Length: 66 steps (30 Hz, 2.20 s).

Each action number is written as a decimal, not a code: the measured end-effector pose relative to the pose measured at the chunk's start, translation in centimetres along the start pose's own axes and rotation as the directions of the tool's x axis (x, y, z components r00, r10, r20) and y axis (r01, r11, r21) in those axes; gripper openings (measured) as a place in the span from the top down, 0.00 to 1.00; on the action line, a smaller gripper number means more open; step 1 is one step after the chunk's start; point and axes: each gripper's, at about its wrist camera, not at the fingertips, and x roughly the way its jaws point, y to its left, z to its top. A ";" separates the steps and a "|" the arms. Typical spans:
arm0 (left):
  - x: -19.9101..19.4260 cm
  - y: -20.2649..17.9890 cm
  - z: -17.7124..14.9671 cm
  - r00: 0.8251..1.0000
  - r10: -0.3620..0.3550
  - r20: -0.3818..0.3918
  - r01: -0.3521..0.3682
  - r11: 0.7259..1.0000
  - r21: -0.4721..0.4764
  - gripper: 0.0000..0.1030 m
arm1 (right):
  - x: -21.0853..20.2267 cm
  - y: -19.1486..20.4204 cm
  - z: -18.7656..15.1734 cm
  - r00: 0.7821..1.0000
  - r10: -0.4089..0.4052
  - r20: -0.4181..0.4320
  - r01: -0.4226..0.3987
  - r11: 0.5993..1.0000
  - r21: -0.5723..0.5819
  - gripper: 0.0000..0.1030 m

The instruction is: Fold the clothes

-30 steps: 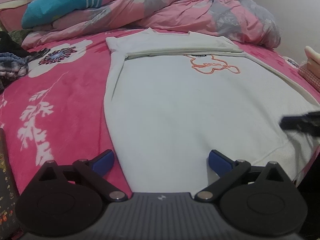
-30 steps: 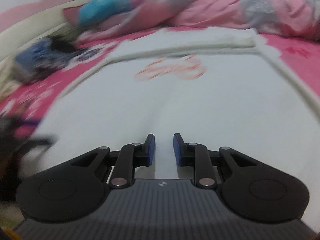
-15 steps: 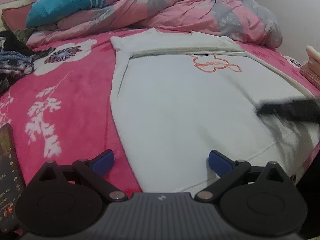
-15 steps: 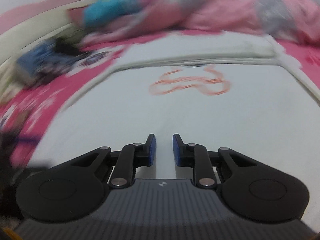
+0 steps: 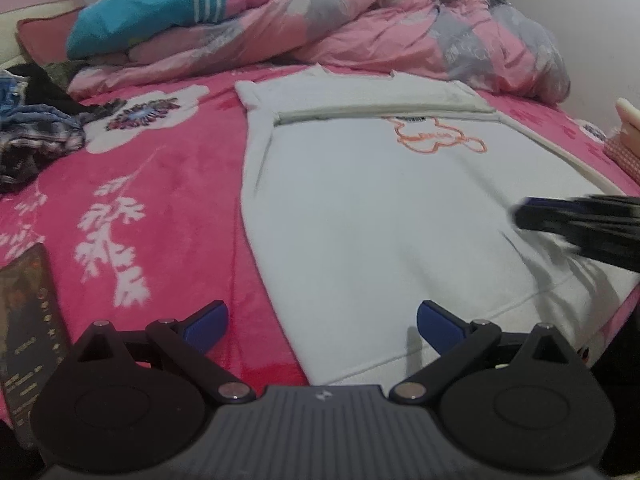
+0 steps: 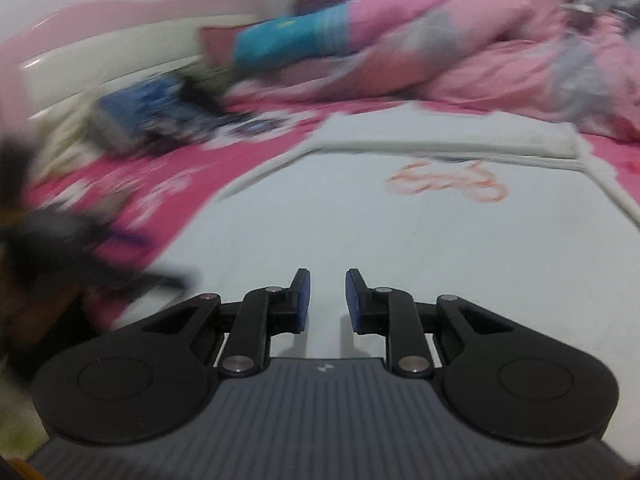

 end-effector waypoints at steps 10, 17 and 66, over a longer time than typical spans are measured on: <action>0.2 1.4 0.5 1.000 0.027 0.007 -0.027 1.000 -0.011 0.02 | 1.3 4.4 -2.3 0.972 0.230 -0.039 -0.231 0.972 -0.038 0.92; 0.1 1.7 0.5 1.000 0.026 0.010 -0.025 0.999 -0.036 0.02 | 4.2 -3.3 1.5 0.997 -0.079 0.020 0.074 0.984 0.162 0.92; 3.3 -3.7 0.6 0.998 -0.066 0.013 0.064 0.991 0.115 0.01 | -6.5 -15.0 -8.0 0.958 -0.249 0.144 0.092 0.739 0.668 1.00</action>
